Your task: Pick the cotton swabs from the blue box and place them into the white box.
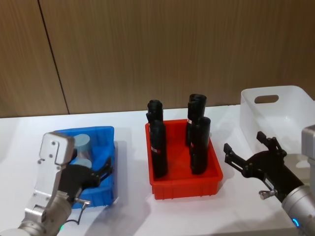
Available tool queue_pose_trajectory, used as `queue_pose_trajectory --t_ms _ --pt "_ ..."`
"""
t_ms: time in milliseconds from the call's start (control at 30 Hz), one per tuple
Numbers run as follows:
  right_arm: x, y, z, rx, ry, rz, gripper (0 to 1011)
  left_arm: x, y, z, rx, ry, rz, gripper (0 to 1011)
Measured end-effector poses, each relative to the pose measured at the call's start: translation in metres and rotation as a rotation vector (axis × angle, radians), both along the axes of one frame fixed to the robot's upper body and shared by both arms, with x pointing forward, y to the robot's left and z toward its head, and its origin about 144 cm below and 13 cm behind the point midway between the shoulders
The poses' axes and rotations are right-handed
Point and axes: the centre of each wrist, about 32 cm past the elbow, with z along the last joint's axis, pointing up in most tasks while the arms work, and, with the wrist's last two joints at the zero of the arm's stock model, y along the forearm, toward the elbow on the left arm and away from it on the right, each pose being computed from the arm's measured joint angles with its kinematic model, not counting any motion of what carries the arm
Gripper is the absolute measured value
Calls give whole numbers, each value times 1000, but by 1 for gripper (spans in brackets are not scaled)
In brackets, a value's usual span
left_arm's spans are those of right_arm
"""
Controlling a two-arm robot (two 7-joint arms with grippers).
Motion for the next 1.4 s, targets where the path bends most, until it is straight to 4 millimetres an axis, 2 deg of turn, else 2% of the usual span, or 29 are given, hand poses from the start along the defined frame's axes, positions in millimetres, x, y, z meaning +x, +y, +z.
queue_pose_trajectory --t_ms 433,767,1400 --pt "0 0 0 0 0 0 1002 0 25 -17 -27 66 81 1004" --pt "0 0 0 0 0 0 1001 9 43 -27 -42 96 110 1004" --pt "0 0 0 0 0 0 1002 27 60 -37 -66 98 70 1004"
